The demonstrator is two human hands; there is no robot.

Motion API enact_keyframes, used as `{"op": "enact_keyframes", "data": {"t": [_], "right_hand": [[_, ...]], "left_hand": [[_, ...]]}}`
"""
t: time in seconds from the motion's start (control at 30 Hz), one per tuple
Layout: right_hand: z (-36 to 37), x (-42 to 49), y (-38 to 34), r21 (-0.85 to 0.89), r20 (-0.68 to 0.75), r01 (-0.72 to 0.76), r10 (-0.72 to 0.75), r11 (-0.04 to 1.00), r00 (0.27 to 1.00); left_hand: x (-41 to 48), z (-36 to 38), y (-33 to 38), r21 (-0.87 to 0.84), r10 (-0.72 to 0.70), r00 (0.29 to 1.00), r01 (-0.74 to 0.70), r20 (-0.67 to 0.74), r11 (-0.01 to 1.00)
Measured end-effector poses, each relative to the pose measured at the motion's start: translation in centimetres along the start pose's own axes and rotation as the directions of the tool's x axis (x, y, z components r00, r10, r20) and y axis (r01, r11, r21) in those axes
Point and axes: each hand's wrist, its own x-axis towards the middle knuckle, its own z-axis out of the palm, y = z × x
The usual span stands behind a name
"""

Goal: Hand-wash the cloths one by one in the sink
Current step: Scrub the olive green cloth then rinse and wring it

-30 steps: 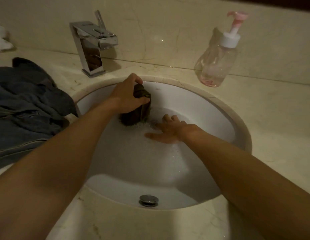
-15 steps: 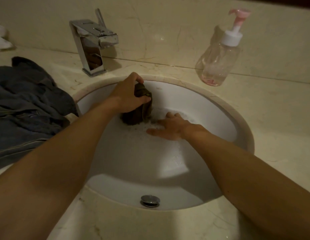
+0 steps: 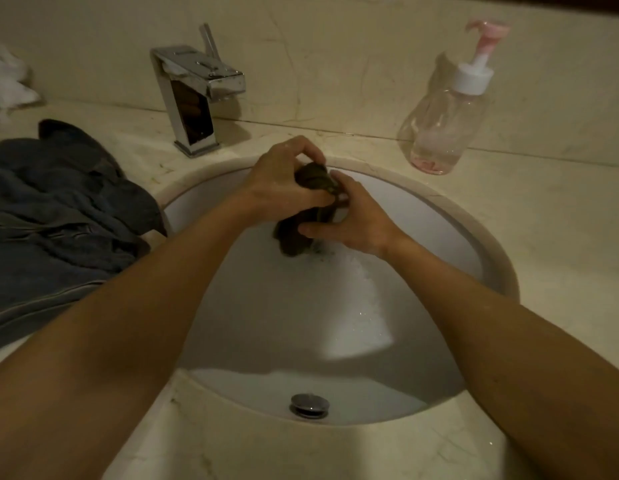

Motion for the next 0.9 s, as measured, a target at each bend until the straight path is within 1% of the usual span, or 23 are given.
{"op": "enact_keyframes", "data": {"t": [0.03, 0.07, 0.17, 0.23, 0.3, 0.33, 0.4, 0.47, 0.53, 0.57, 0.6, 0.63, 0.67, 0.7, 0.73, 0.77, 0.8, 0.83, 0.9], "right_hand": [[-0.3, -0.1, -0.2, 0.096, 0.032, 0.038, -0.041, 0.995, 0.999], [-0.5, -0.3, -0.5, 0.192, 0.063, 0.044, -0.057, 0.981, 0.996], [-1.0, -0.5, -1.2, 0.412, 0.09, -0.031, -0.007, 0.911, 0.996], [-1.0, -0.5, -1.4, 0.464, 0.13, -0.11, 0.055, 0.879, 0.99], [-1.1, -0.8, -1.7, 0.401, 0.213, -0.244, 0.169, 0.883, 0.962], [-1.2, -1.0, -1.9, 0.329, 0.246, -0.306, 0.232, 0.893, 0.941], [-1.4, -1.2, -2.3, 0.147, 0.253, -0.392, 0.348, 0.908, 0.903], [-1.7, -1.2, -2.5, -0.055, 0.161, -0.415, 0.418, 0.908, 0.894], [-2.2, -1.1, -2.3, -0.167, 0.027, -0.419, 0.429, 0.892, 0.903], [-2.5, -1.2, -2.1, -0.181, -0.02, -0.43, 0.434, 0.884, 0.901], [-2.8, -1.3, -1.8, -0.183, -0.049, -0.44, 0.439, 0.879, 0.897], [-3.1, -1.4, -1.6, -0.188, -0.058, -0.444, 0.442, 0.876, 0.895], [-3.3, -1.5, -1.5, -0.185, -0.051, -0.443, 0.441, 0.878, 0.896], [-3.3, -1.6, -1.5, -0.169, -0.028, -0.433, 0.435, 0.886, 0.9], [-3.3, -1.8, -1.6, -0.153, 0.005, -0.407, 0.413, 0.9, 0.911], [-3.3, -1.9, -1.7, -0.144, 0.045, -0.37, 0.38, 0.918, 0.924], [-3.4, -2.0, -1.8, -0.131, 0.1, -0.333, 0.346, 0.934, 0.933], [-3.4, -2.2, -1.9, -0.107, 0.167, -0.309, 0.324, 0.945, 0.931], [-3.6, -2.4, -1.8, -0.089, 0.273, -0.301, 0.314, 0.949, 0.909]], "left_hand": [[-0.1, 0.1, 0.9, -0.097, 0.013, 1.0, -0.012, 0.011, 0.995], [-0.1, 0.2, 1.8, -0.19, 0.017, 1.0, -0.015, 0.01, 0.982], [-0.2, 0.4, 3.4, -0.389, 0.0, 0.999, -0.014, -0.035, 0.921], [-0.2, 0.5, 3.2, -0.469, -0.066, 0.997, 0.044, -0.031, 0.882], [-0.2, 0.6, 2.5, -0.479, -0.145, 0.989, 0.124, -0.008, 0.869], [-0.2, 0.7, 1.9, -0.442, -0.173, 0.985, 0.152, -0.007, 0.884], [-0.4, 1.1, 0.9, -0.268, -0.182, 0.983, 0.174, -0.007, 0.948], [-0.6, 1.8, 0.3, 0.004, -0.175, 0.984, 0.175, 0.033, 0.985], [-0.7, 2.0, 0.3, 0.294, -0.135, 0.99, 0.122, 0.024, 0.948], [-0.8, 1.9, 0.6, 0.402, -0.079, 0.997, 0.074, -0.005, 0.913], [-0.9, 1.8, 0.9, 0.471, 0.0, 1.0, 0.009, -0.02, 0.882], [-1.1, 1.8, 1.3, 0.52, 0.085, 0.996, -0.073, 0.001, 0.851], [-1.3, 2.1, 1.6, 0.572, 0.145, 0.987, -0.154, 0.061, 0.806], [-1.7, 2.7, 1.9, 0.641, 0.163, 0.977, -0.213, 0.137, 0.738], [-2.1, 3.6, 2.1, 0.71, 0.144, 0.968, -0.25, 0.207, 0.658], [-2.4, 4.6, 2.2, 0.761, 0.113, 0.961, -0.27, 0.253, 0.59], [-2.6, 5.4, 2.3, 0.789, 0.09, 0.959, -0.273, 0.269, 0.55], [-2.7, 5.9, 2.3, 0.799, 0.093, 0.961, -0.269, 0.26, 0.538], [-2.5, 5.8, 2.1, 0.78, 0.108, 0.968, -0.248, 0.228, 0.574]]}}
